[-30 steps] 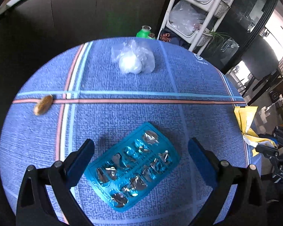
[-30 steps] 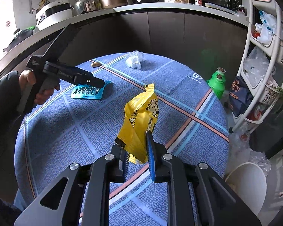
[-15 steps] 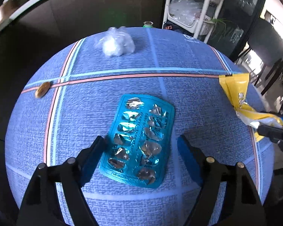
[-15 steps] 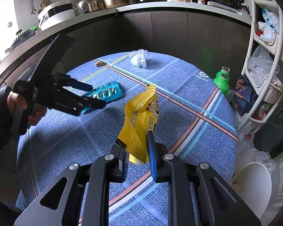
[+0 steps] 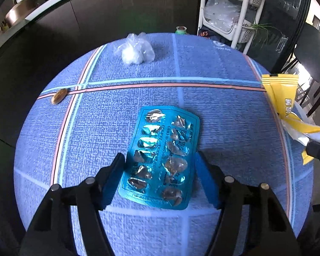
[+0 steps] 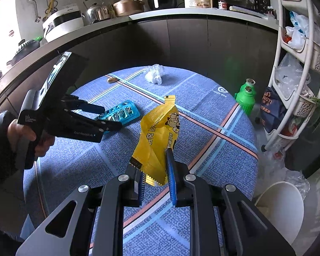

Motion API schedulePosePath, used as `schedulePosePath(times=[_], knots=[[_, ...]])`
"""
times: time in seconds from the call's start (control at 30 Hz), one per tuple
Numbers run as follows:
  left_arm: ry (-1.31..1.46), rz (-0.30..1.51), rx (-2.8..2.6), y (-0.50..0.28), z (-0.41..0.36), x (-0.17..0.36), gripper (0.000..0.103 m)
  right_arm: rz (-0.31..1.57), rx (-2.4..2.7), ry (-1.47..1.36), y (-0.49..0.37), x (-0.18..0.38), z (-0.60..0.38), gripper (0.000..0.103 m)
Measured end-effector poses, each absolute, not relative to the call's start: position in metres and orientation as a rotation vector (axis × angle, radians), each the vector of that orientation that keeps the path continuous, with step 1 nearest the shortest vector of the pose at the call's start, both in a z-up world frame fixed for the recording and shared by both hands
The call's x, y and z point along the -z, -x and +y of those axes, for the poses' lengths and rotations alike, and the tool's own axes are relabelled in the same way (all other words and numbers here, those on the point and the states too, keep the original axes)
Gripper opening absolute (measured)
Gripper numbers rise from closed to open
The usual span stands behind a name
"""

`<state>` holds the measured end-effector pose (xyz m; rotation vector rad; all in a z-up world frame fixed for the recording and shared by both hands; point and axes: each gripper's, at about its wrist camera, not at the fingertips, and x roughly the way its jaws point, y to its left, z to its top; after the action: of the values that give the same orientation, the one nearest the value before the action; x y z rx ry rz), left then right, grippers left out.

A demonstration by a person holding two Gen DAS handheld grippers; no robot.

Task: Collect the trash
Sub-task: 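Carry the blister pack and yellow wrapper with both tools over the bucket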

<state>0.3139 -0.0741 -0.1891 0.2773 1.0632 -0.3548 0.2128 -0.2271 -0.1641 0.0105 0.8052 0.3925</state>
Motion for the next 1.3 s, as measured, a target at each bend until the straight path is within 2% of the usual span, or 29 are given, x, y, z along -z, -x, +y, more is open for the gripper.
schedulePosePath(times=[0.4, 0.73, 1.3], knots=[[-0.236, 0.931, 0.4, -0.263, -0.106, 0.118, 0.067, 0.733, -0.32, -0.049, -0.168, 0.135, -0.267, 0.016], [-0.233, 0.87, 0.443, -0.212, -0.172, 0.07, 0.067, 0.679, -0.211, -0.093, -0.119, 0.118, -0.323, 0.016], [-0.252, 0.876, 0.512, -0.159, -0.263, 0.067, 0.067, 0.654, -0.078, -0.216, -0.069, 0.132, -0.403, 0.016]])
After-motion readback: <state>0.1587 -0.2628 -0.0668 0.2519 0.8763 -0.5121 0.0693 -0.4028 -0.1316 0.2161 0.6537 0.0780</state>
